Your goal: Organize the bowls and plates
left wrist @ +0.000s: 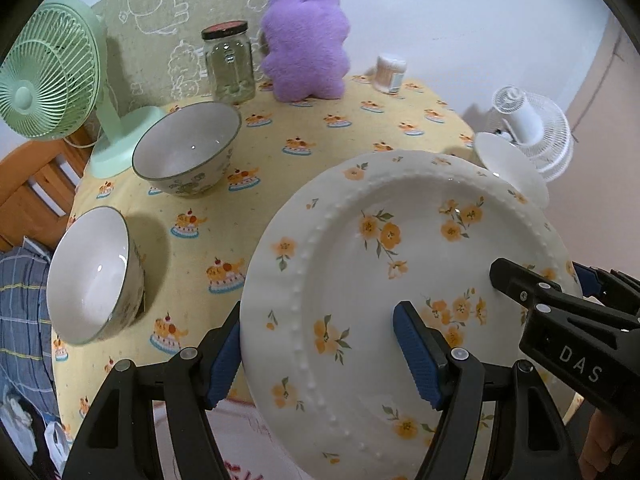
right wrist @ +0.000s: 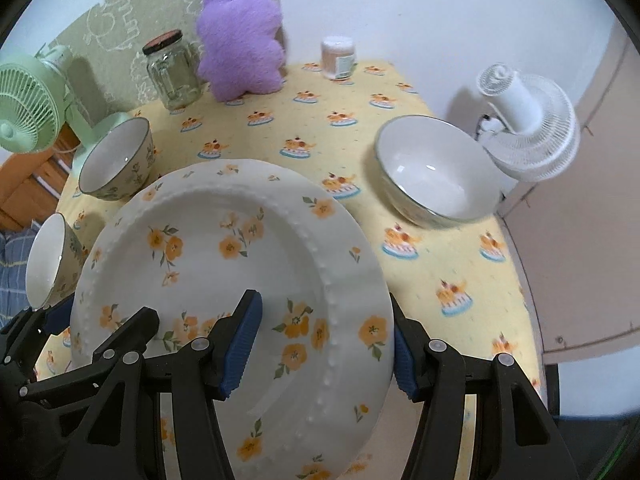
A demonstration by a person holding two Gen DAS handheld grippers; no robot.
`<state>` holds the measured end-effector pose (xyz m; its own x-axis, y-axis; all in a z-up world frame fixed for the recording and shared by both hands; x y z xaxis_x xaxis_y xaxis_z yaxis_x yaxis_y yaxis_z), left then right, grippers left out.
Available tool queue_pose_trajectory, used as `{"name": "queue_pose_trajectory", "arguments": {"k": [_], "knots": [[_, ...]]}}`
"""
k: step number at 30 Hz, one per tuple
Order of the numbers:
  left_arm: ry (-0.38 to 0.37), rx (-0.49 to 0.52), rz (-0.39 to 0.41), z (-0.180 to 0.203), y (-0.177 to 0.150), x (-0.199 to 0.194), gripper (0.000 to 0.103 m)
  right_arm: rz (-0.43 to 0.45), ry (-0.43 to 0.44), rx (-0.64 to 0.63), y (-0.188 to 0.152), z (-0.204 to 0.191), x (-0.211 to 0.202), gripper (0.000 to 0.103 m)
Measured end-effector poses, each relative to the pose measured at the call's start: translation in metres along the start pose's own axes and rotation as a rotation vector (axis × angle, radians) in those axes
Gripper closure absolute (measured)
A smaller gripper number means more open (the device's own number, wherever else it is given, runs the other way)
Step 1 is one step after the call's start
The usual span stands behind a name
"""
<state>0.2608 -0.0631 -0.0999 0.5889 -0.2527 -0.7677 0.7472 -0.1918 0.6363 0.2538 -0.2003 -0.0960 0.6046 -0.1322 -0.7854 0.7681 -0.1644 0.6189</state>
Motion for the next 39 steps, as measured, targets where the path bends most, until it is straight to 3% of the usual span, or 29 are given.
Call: {"name": "queue_pose_trajectory", "arguments": {"k": [7,14,27,39], "knots": [[-0.011,0.017,-0.013,0.018,-0.02,-0.017,0.03,0.009,-0.025,0.027,-0.026,0.014,-0.028,0.041],[0.009,-0.005,-0.042,0.045,-0.043,-0.022,0.031,-0.018,0.008,0.027,-0.05,0.04,-0.036,0.041],[0.082,-0.132,-0.105,0.103,-0.083,-0.011,0.031,-0.088,0.097,-0.088,-0.076,0.094,-0.019,0.041],[0.135,-0.243,-0.139,0.115,-0.111,-0.003,0.03,-0.116,0.157,-0.184,-0.086,0.108,-0.001,0.041]]}}
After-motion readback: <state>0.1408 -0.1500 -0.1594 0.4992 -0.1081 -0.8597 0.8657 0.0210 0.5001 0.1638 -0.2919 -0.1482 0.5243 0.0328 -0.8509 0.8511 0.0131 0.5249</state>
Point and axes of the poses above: each gripper's, at about its wrist camera, not at the fingertips, and x roughly the way its jaws point, z to its right, y to its top, the point moved 7 cm from there along x, roughly the way its jaws point, and after that the axes turned 12 degrees about z, right-handed, at the moved point
